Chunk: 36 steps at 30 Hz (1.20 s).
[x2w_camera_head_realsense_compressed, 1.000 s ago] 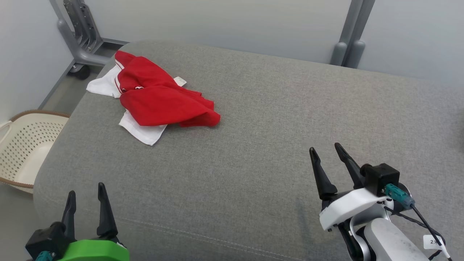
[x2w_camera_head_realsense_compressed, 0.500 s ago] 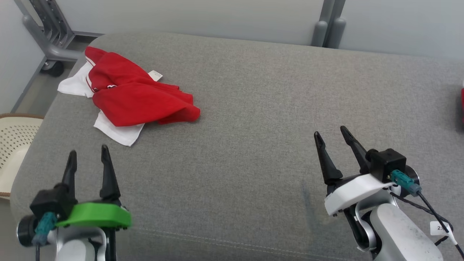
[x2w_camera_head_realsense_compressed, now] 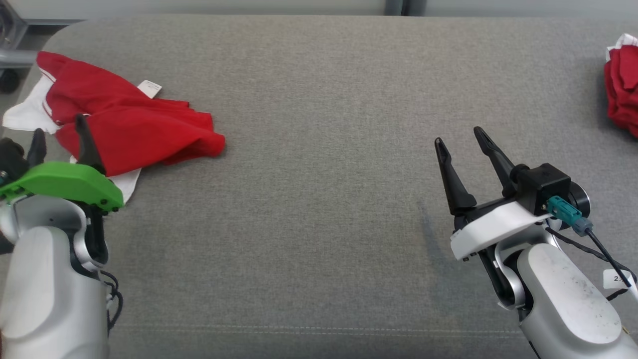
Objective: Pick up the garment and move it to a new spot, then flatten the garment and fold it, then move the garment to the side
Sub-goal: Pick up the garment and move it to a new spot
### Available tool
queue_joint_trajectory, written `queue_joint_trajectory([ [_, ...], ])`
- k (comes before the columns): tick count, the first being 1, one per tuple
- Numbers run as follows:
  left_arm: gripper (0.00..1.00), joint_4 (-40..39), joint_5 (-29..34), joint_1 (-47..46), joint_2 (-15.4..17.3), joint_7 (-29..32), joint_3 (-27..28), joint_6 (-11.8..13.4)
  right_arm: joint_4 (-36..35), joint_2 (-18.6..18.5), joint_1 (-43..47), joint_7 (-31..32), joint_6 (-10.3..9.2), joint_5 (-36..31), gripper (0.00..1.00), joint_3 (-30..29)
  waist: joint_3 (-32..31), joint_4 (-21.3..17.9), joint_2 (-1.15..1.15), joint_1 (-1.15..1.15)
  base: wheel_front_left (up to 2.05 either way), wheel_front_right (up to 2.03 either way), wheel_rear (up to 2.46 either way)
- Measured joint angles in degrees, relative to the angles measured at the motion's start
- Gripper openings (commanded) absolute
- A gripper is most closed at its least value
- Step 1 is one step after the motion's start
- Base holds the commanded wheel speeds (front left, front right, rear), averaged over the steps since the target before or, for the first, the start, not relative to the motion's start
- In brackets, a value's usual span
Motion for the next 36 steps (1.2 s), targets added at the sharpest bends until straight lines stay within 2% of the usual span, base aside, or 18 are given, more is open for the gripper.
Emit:
queue_joint_trajectory([
  [7, 1.0, 8.56, 1.79, -6.44, 1.77, 4.8, 5.26, 0.0, -1.72, -0.59, -1.86, 0.73, 0.0, -0.52, 1.0, -0.11, 3.79, -4.27, 0.0, 0.0, 0.0, 0.0, 0.0],
  [18, 1.0, 18.03, 2.71, -15.21, 2.16, 7.79, 15.08, 0.0, -3.54, -1.55, -4.14, 1.29, 0.05, -0.93, 1.0, -0.65, 10.83, -9.9, 0.0, 0.0, 0.0, 0.0, 0.0],
  [26, 1.0, 23.92, 7.4, -19.14, 2.63, 8.14, 16.6, 0.0, -3.72, -1.91, -5.12, 1.22, 0.13, -0.94, 1.0, -1.08, 15.14, -12.76, 0.0, 0.0, 0.0, 0.0, 0.0],
  [32, 1.0, 27.51, 11.7, -20.25, 4.48, 7.46, 17.62, 0.0, -3.66, -1.98, -5.72, 1.2, 0.38, -0.97, 1.0, -0.9, 16.22, -13.97, 0.0, 0.0, 0.0, 0.0, 0.0],
  [33, 0.92, 27.96, 12.21, -20.64, 4.47, 7.46, 17.61, 0.0, -3.64, -2.07, -5.72, 1.19, 0.38, -1.0, 1.0, -0.96, 16.33, -14.05, 0.0, 0.0, 0.0, 0.0, 0.0],
  [35, 0.4, 29.05, 12.95, -21.25, 4.52, 7.46, 17.62, 0.0, -3.48, -2.1, -5.72, 1.19, 0.38, -1.02, 1.0, -1.0, 16.45, -14.09, 0.0, 0.0, 0.0, 0.0, 0.0],
  [36, 0.0, 29.5, 13.62, -21.48, 4.6, 7.46, 17.44, 0.0, -3.42, -2.1, -5.72, 1.14, 0.37, -1.02, 1.0, -1.04, 16.47, -14.07, 0.0, 0.0, 0.0, 0.0, 0.0],
])
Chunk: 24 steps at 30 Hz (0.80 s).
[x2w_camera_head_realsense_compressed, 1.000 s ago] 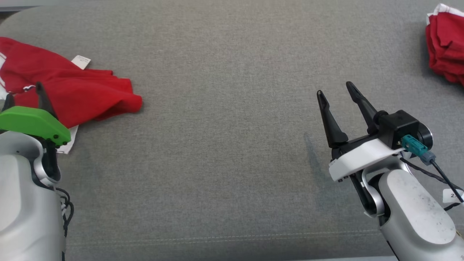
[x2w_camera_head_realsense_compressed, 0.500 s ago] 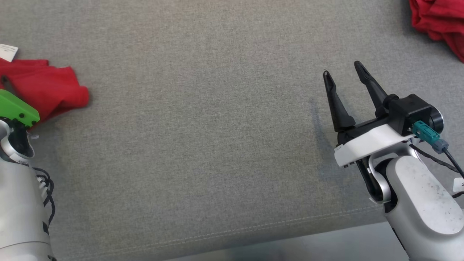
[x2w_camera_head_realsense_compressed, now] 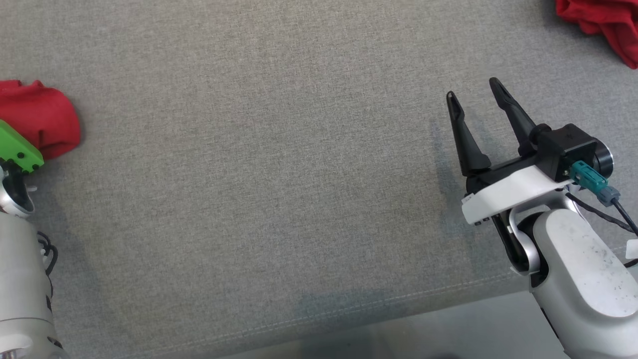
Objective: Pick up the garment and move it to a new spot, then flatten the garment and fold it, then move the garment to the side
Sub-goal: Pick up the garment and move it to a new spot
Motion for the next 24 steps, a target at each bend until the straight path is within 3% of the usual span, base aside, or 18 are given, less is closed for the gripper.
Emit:
queue_joint_trajectory([
  [7, 0.0, 2.14, 2.23, -1.25, -0.08, -1.09, -1.88, 0.08, 1.08, 0.13, 0.01, -0.79, -0.05, 0.01, 1.0, -0.63, -0.66, 0.73, 0.0, 0.0, 0.0, 0.0, 0.0],
  [12, 0.0, 1.83, 4.7, -2.05, -1.02, -4.68, -6.53, -0.04, 2.16, 0.4, 0.01, -1.49, -0.05, 0.08, 1.0, -0.73, -2.0, 1.42, 0.0, 0.0, 0.0, 0.0, 0.0],
  [24, 0.0, -0.88, 6.28, -4.74, -4.6, -16.02, -12.94, -5.22, 5.91, 2.14, 1.12, -2.77, -0.08, 0.88, 1.0, -1.67, -7.61, 3.23, 0.0, 0.0, 0.0, 0.0, 0.0],
])
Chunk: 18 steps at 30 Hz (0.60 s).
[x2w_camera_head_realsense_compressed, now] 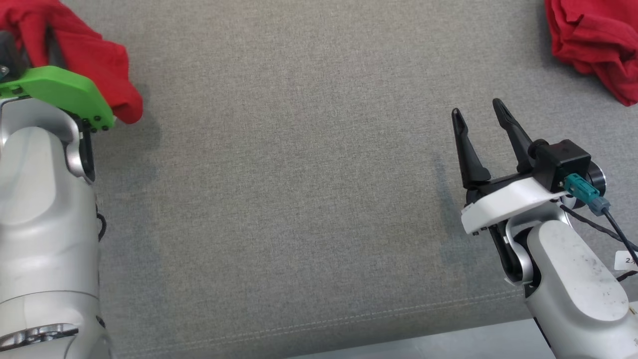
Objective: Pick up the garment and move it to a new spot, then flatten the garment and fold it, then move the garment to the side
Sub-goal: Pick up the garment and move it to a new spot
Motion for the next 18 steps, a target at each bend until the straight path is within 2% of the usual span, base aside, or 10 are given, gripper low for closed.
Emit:
queue_joint_trajectory([
  [5, 0.0, -1.52, -0.01, -0.48, -2.96, -3.35, -3.19, -3.37, 1.47, 0.43, 1.46, -0.25, -0.22, 0.37, 1.0, 0.01, -3.16, -0.06, 0.0, 0.0, 0.0, 0.0, 0.0],
  [10, 0.0, -2.63, -0.78, -1.33, -3.65, -3.38, -5.86, -6.56, 2.42, 1.27, 2.54, -0.3, -0.23, 0.82, 1.0, 0.07, -6.17, -1.12, 0.0, 0.0, 0.0, 0.0, 0.0],
  [18, 0.0, -1.55, -4.23, -2.0, -3.61, -1.18, -9.81, -6.98, 3.0, 2.5, 3.91, -0.7, -0.15, 1.19, 1.0, 1.27, -8.98, -5.36, 0.0, 0.0, 0.0, 0.0, 0.0],
])
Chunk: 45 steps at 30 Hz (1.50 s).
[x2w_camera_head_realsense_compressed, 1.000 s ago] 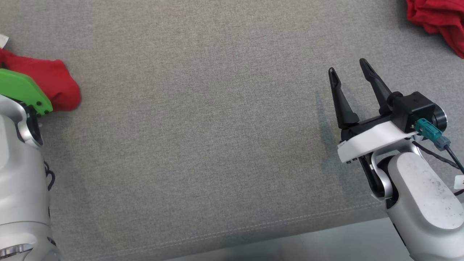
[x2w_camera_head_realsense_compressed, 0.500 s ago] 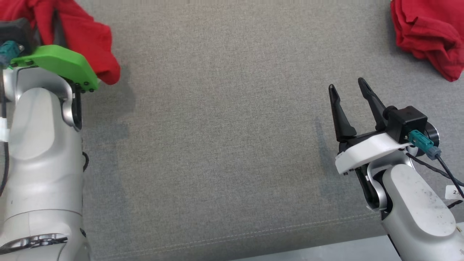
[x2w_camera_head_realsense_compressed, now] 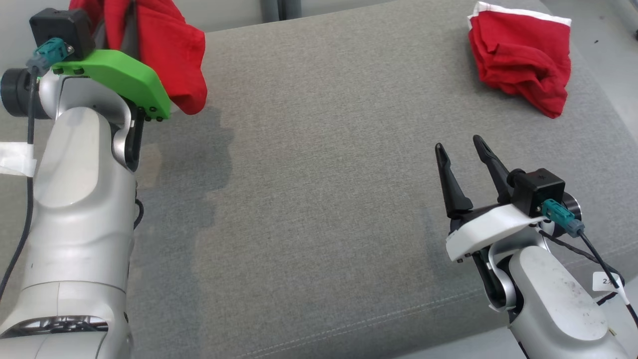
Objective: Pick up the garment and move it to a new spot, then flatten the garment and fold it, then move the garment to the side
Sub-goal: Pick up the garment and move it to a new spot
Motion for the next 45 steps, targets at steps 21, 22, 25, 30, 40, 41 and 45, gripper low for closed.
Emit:
queue_joint_trajectory([
  [21, 0.0, -6.55, -29.34, 11.23, 0.9, 6.1, -31.64, -0.54, 1.24, 2.42, -0.23, -0.11, 1.34, 0.78, 1.0, 1.57, 1.35, -11.61, 0.0, 0.0, 0.0, 0.0, 0.0],
  [22, 0.0, -7.35, -30.55, 11.23, 0.91, 6.1, -32.47, 0.1, 1.46, 2.5, -0.23, -0.32, 1.48, 0.78, 1.0, 1.65, 1.46, -12.1, 0.0, 0.0, 0.0, 0.0, 0.0],
  [25, 0.53, -8.69, -34.43, 11.35, 0.91, 6.12, -34.33, 1.75, 1.97, 2.78, -0.26, -0.52, 1.52, 0.78, 1.0, 1.92, 1.69, -13.47, 0.0, 0.0, 0.0, 0.0, 0.0],
  [30, 1.0, -9.64, -37.11, 12.79, 1.11, 6.7, -39.53, 3.6, 2.27, 2.81, -0.23, -0.57, 1.48, 1.27, 1.0, 1.13, 2.02, -15.1, 0.0, 0.0, 0.0, 0.0, 0.0],
  [40, 1.0, -13.81, -36.89, 12.89, 1.38, 4.39, -47.49, 5.72, 2.65, 1.52, -0.2, -0.59, 1.35, 1.43, 1.0, -1.64, 1.85, -12.39, 0.0, 0.0, 0.0, 0.0, 0.0],
  [41, 1.0, -13.93, -36.53, 12.59, 1.38, 3.89, -47.81, 6.01, 2.64, 1.4, -0.2, -0.62, 1.36, 1.43, 1.0, -1.76, 1.74, -11.97, 0.0, 0.0, 0.0, 0.0, 0.0],
  [45, 1.0, -13.86, -35.08, 10.95, 1.4, 1.92, -48.45, 7.31, 2.63, 0.92, -0.2, -1.08, 1.35, 1.41, 1.0, -2.3, 1.28, -10.21, 0.0, 0.0, 0.0, 0.0, 0.0],
])
